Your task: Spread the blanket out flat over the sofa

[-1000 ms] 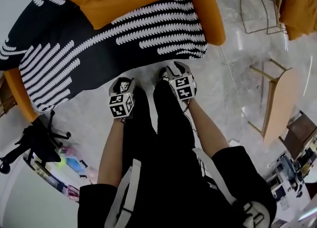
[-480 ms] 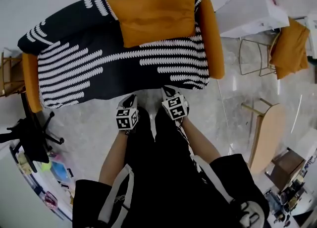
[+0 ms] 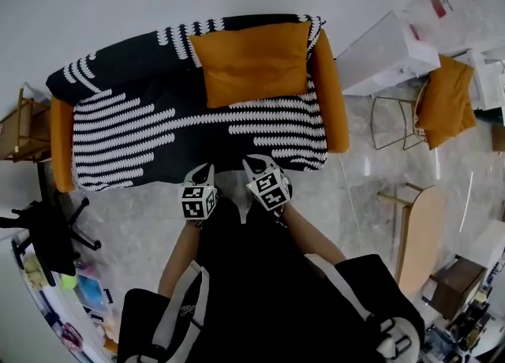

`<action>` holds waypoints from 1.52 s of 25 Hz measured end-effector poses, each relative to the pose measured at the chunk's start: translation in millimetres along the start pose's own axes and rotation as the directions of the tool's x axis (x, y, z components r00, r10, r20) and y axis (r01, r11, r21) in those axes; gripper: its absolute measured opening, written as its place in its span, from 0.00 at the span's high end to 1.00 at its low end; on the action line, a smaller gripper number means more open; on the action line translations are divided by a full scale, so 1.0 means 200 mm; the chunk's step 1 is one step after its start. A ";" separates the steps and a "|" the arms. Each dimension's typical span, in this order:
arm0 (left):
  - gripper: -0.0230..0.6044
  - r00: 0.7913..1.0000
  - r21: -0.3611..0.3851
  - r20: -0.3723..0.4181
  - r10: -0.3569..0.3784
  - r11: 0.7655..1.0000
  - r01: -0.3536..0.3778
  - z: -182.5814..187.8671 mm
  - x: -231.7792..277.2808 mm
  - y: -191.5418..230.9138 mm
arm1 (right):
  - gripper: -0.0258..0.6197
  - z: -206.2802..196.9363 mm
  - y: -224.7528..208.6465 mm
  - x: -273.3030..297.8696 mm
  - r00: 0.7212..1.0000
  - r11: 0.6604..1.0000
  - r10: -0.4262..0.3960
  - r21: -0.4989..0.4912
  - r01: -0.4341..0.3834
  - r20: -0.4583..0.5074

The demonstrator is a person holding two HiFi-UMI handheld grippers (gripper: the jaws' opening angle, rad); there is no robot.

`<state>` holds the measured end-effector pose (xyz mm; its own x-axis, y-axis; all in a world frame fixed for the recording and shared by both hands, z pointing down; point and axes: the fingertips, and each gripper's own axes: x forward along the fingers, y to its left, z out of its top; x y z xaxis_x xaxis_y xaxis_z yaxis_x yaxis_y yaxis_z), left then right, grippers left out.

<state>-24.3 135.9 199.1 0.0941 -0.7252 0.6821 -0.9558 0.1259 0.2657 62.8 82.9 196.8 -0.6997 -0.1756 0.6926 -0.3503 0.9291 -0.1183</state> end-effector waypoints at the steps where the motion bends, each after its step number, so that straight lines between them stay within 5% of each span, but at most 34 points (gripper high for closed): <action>1: 0.93 1.000 0.009 0.019 -0.003 1.000 0.003 0.04 -0.03 0.00 | 0.95 0.04 0.00 -0.01 1.000 1.000 -0.006 -0.002 0.006 0.016; 11: 0.93 0.970 0.096 0.236 -0.048 0.995 0.026 0.55 -0.31 -0.09 | 0.95 0.60 -0.10 -0.41 0.957 0.990 -0.138 0.006 0.141 0.254; 20: 0.93 0.882 0.153 0.459 -0.104 0.988 0.037 1.09 -0.59 -0.23 | 0.95 1.07 -0.15 -0.82 0.844 0.968 -0.227 0.013 0.252 0.486; 29: 0.93 0.762 0.261 0.619 -0.192 0.965 0.032 1.41 -0.95 -0.48 | 0.95 1.32 -0.14 -1.15 0.746 0.946 -0.255 -0.002 0.325 0.615; 32: 0.93 0.740 0.294 0.647 -0.184 0.956 -0.020 1.46 -1.01 -0.53 | 0.95 1.38 -0.13 -1.24 0.718 0.941 -0.255 -0.004 0.338 0.647; 38: 0.93 0.728 0.270 0.662 -0.176 0.963 -0.013 1.44 -1.09 -0.55 | 0.95 1.43 -0.09 -1.34 0.689 0.928 -0.258 -0.026 0.372 0.677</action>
<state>-20.4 84.1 -174.7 0.0523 -0.9986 -0.0013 -0.9967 -0.0522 0.0628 79.0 21.1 -190.1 -0.8136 -0.5808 0.0263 -0.5693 0.8052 0.1661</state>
